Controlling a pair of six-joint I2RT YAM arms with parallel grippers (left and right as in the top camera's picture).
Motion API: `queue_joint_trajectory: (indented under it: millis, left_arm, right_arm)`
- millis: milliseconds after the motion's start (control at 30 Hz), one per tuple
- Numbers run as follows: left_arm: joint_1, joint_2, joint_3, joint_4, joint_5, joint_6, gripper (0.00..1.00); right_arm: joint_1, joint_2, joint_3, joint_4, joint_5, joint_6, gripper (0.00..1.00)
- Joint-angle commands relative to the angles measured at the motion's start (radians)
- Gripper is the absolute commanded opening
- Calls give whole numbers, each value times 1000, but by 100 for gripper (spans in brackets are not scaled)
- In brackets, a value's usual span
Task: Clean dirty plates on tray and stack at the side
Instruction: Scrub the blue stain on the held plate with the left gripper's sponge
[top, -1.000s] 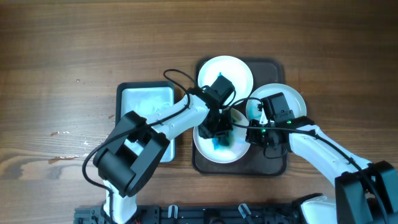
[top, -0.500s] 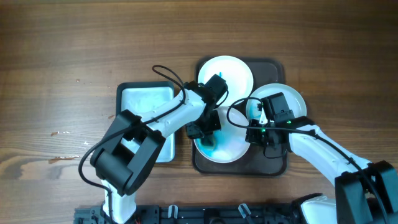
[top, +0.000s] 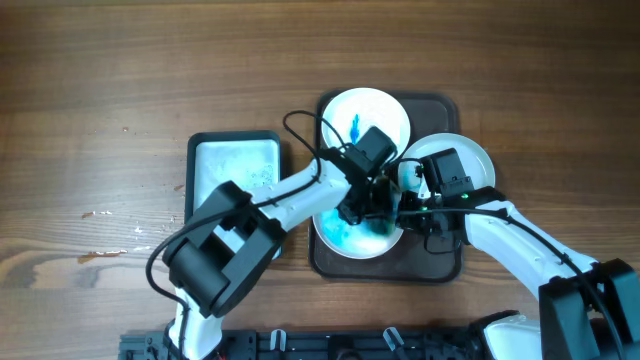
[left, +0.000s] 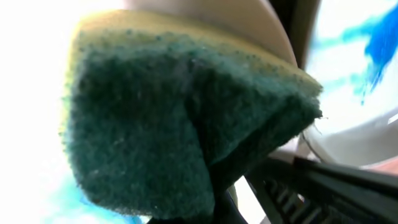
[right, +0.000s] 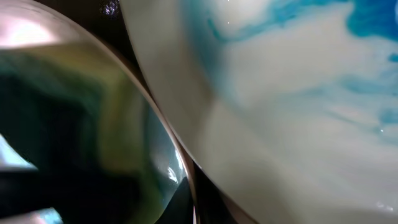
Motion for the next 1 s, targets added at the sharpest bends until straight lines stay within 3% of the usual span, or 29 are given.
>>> queue_joint_trajectory:
  millis: [0,133,333,600,767,967]
  left_arm:
    - [-27,33,-11,-13,121,-2,4]
    - [-6,33,-11,-99,78,-3,4]
    - [76,30,-10,-312,-241,-29,4]
    - [121,30,-8,-422,-558,10,4]
    - [113,30,-3,-385,-532,36,4]
    - [87,32,-3,-192,-292,73,4]
  right_arm:
    - [-6,30,-14,-15,110,-3,4]
    - [-6,30,-14,-18,110,-3,4]
    - [-6,30,-14,-16,110,-3,4]
    - [-6,30,-14,-16,110,-3,4]
    - [-6,30,-14,-15,110,-3,4]
    - [-6,30,-14,-17,111,-3,4]
